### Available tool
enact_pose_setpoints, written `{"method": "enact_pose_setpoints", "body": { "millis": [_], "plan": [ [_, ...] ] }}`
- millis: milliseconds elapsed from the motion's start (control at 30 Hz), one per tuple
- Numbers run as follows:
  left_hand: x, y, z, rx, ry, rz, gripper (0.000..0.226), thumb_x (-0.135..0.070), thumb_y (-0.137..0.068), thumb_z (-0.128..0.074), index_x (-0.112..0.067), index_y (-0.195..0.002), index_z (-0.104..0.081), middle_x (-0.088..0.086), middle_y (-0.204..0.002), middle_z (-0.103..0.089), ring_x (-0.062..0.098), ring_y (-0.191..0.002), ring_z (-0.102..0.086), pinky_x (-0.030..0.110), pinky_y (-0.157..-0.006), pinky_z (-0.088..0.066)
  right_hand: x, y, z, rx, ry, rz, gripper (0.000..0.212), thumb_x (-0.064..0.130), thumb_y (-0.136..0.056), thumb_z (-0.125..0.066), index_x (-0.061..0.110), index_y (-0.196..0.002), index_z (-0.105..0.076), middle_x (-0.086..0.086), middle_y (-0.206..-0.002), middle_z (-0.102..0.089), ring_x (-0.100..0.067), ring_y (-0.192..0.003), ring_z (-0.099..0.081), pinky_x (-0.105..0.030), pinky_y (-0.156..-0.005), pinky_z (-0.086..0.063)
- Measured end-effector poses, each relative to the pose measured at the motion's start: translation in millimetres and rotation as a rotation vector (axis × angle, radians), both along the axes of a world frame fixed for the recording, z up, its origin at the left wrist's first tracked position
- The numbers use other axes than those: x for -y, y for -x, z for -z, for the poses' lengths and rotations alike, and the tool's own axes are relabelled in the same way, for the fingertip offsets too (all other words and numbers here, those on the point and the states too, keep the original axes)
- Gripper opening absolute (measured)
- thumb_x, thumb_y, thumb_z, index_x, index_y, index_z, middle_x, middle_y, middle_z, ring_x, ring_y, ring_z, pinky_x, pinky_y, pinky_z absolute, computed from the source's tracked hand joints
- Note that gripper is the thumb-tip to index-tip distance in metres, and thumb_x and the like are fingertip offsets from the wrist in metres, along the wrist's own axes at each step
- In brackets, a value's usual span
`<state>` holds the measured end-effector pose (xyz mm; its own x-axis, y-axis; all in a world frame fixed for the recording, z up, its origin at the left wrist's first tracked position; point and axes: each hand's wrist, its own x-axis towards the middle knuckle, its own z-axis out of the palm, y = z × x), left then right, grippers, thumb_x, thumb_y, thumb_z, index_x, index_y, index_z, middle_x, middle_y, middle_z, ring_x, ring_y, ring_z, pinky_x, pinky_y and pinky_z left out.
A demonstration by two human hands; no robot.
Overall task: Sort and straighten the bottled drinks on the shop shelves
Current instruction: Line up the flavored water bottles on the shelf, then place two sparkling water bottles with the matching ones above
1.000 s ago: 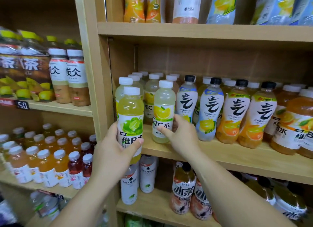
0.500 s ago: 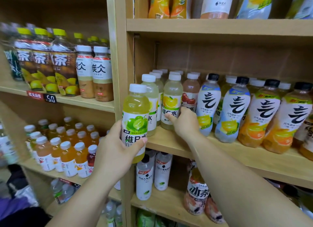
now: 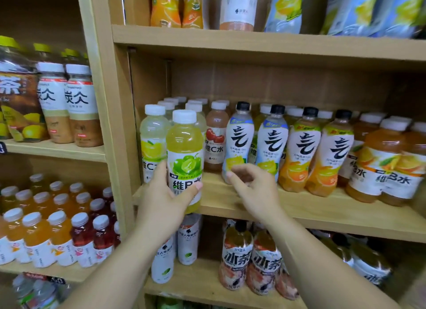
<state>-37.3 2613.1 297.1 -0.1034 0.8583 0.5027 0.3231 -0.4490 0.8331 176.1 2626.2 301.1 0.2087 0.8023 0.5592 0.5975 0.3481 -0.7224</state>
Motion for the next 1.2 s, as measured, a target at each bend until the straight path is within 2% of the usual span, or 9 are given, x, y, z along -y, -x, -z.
{"method": "enact_pose_setpoints", "body": {
  "millis": [267,533,633,700,767,833,967,1067,1200],
  "plan": [
    [-34.6,-48.5,-5.3,-0.08,-0.003,-0.006,0.047,-0.031,-0.081,-0.084,-0.035,-0.116,-0.053,-0.031,-0.095,-0.06,-0.001,-0.089,-0.061,0.015,-0.072,-0.043,10.7,-58.9,6.9,0.069,0.217,-0.018,0.023,0.04,-0.088,-0.079,0.024,-0.104,-0.076,0.01,-0.089,-0.073,-0.003,-0.084,-0.065,-0.017,-0.074,-0.047],
    [-47.7,-50.6,-4.9,-0.178,-0.024,-0.059,0.058,-0.037,-0.077,-0.085,-0.027,-0.127,-0.057,-0.011,-0.112,-0.063,0.012,-0.106,-0.058,0.028,-0.086,-0.044,11.8,-59.5,5.4,0.006,0.233,-0.022,0.026,0.042,-0.088,-0.078,0.024,-0.106,-0.076,0.009,-0.092,-0.073,-0.004,-0.089,-0.066,-0.019,-0.078,-0.049],
    [-44.5,-49.8,-4.8,-0.276,-0.023,-0.17,0.083,-0.05,-0.073,-0.083,-0.02,-0.143,-0.049,0.004,-0.129,-0.055,0.02,-0.125,-0.047,0.034,-0.102,-0.043,14.8,-59.2,2.0,-0.056,0.216,-0.038,0.02,0.04,-0.089,-0.078,0.023,-0.101,-0.077,0.006,-0.088,-0.074,-0.005,-0.083,-0.067,-0.024,-0.077,-0.054],
    [-33.5,-51.6,-10.1,-0.268,-0.102,-0.228,0.095,-0.05,-0.073,-0.084,-0.014,-0.151,-0.041,0.008,-0.138,-0.049,0.026,-0.132,-0.044,0.042,-0.111,-0.04,16.2,-60.6,-2.8,-0.085,0.125,0.003,0.014,0.035,-0.089,-0.078,0.021,-0.094,-0.077,0.005,-0.082,-0.074,-0.007,-0.078,-0.068,-0.03,-0.076,-0.056],
    [-22.1,-55.8,-18.9,-0.252,-0.3,-0.264,0.086,-0.041,-0.078,-0.084,-0.009,-0.146,-0.044,0.01,-0.135,-0.05,0.029,-0.129,-0.046,0.047,-0.11,-0.041,18.5,-63.1,-15.3,-0.059,0.0,0.102,0.011,0.03,-0.089,-0.079,0.02,-0.093,-0.076,0.009,-0.082,-0.073,-0.004,-0.08,-0.066,-0.02,-0.074,-0.051],
    [-12.2,-63.8,-34.7,-0.283,-0.479,-0.272,0.073,-0.033,-0.081,-0.082,-0.006,-0.141,-0.049,0.012,-0.13,-0.053,0.03,-0.124,-0.048,0.047,-0.108,-0.042,19.9,-67.4,-36.0,0.027,-0.145,0.227,0.018,0.03,-0.088,-0.079,0.021,-0.103,-0.074,0.014,-0.092,-0.07,-0.002,-0.088,-0.062,-0.016,-0.08,-0.047],
    [-12.9,-89.9,-78.4,-0.392,-0.551,-0.133,0.062,-0.026,-0.085,-0.077,-0.009,-0.139,-0.053,0.01,-0.131,-0.055,0.027,-0.124,-0.051,0.031,-0.106,-0.037,14.1,-77.5,-81.9,0.379,-0.344,0.484,0.043,0.047,-0.085,-0.075,0.022,-0.118,-0.068,0.004,-0.107,-0.065,-0.019,-0.107,-0.052,-0.038,-0.092,-0.044],
    [-22.0,-109.9,-111.5,-0.598,-0.512,-0.078,0.058,-0.029,-0.091,-0.07,-0.01,-0.141,-0.049,0.011,-0.132,-0.053,0.032,-0.123,-0.051,0.039,-0.103,-0.041,8.8,-80.4,-104.9,0.601,-0.181,0.587,0.06,0.064,-0.085,-0.066,0.028,-0.133,-0.059,-0.008,-0.115,-0.065,-0.038,-0.12,-0.048,-0.051,-0.099,-0.036],
    [-39.8,-129.5,-134.8,-1.094,-0.451,-0.32,0.068,-0.047,-0.099,-0.049,-0.012,-0.154,-0.029,0.016,-0.138,-0.053,0.038,-0.136,-0.042,0.05,-0.116,-0.03,1.6,-82.3,-112.3,0.755,-0.029,0.475,0.068,0.069,-0.094,-0.048,0.049,-0.156,-0.03,-0.004,-0.156,-0.049,-0.037,-0.159,-0.003,-0.064,-0.122,0.0]
  ]
}}
